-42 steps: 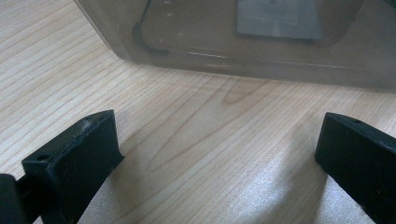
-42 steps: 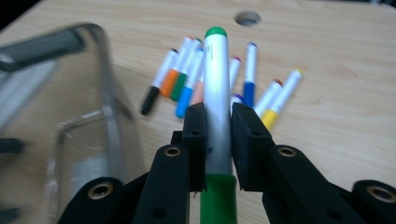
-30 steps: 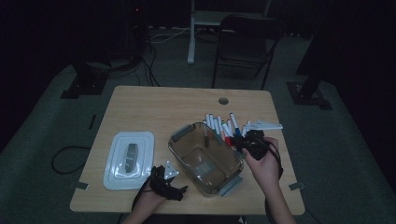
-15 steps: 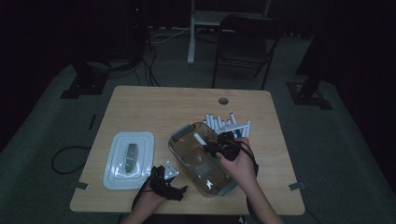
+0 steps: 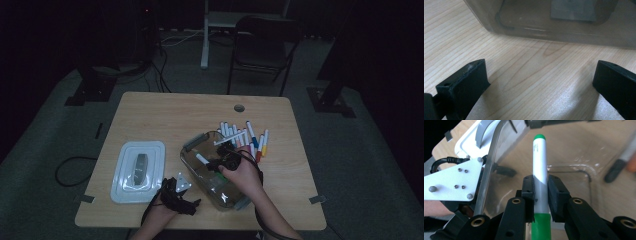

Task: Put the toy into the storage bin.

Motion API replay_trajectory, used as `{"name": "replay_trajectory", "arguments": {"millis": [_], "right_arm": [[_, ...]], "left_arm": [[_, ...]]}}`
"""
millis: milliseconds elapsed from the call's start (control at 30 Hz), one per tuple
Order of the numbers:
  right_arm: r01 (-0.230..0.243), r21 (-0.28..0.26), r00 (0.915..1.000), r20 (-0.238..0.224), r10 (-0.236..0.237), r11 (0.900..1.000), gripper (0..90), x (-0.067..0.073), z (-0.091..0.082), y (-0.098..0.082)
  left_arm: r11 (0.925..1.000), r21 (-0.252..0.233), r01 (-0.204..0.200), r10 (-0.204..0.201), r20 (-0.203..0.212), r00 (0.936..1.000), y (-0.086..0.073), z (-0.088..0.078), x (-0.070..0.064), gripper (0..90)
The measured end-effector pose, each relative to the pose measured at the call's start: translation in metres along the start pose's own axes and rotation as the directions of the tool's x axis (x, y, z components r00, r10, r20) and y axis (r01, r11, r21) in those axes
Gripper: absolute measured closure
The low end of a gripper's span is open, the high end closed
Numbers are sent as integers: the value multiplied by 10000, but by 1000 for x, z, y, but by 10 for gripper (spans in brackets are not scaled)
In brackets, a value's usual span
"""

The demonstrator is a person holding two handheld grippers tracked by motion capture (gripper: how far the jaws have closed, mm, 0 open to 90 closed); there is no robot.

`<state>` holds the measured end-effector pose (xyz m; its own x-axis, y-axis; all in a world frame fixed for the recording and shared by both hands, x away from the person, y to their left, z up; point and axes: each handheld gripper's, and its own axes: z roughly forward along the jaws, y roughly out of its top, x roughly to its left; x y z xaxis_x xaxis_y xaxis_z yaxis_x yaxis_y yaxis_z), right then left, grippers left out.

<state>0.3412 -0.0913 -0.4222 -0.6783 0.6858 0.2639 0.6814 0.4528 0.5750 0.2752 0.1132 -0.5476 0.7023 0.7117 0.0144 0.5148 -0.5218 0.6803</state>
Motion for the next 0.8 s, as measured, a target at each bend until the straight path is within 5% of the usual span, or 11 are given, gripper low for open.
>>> {"name": "replay_trajectory", "arguments": {"millis": [400,800], "right_arm": [[-277,980,9993,-236,301,9948,766,-4,26,13],[-288,2319,9988,-329,375,9723,766,-2,58,19]], "left_arm": [[10000,-3,5,-5,6,10000,0,0,0,4],[10000,-20,8,-8,-3,10000,0,0,0,4]]}}
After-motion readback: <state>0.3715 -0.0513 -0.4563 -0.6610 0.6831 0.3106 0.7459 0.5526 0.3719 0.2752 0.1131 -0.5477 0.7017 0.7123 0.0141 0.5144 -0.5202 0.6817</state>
